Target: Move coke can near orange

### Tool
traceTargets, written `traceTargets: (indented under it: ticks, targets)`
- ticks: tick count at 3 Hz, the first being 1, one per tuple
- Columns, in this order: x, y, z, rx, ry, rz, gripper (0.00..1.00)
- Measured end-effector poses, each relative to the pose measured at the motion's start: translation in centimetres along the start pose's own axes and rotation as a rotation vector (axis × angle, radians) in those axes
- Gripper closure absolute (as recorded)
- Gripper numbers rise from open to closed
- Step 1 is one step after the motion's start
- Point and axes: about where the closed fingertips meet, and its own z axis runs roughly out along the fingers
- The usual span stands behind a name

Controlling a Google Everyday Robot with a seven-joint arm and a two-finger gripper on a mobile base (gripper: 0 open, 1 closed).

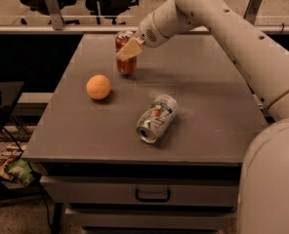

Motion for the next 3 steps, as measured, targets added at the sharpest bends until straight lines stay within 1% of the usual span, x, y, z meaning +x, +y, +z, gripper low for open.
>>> traceTargets:
  ticks: [1, 3]
  targets:
    - [0.4, 2.4, -0.3, -0.02, 0.004, -0.041, 0.78]
    - [1.0, 4.4, -0.3, -0.059, 0.0, -0.071, 0.32]
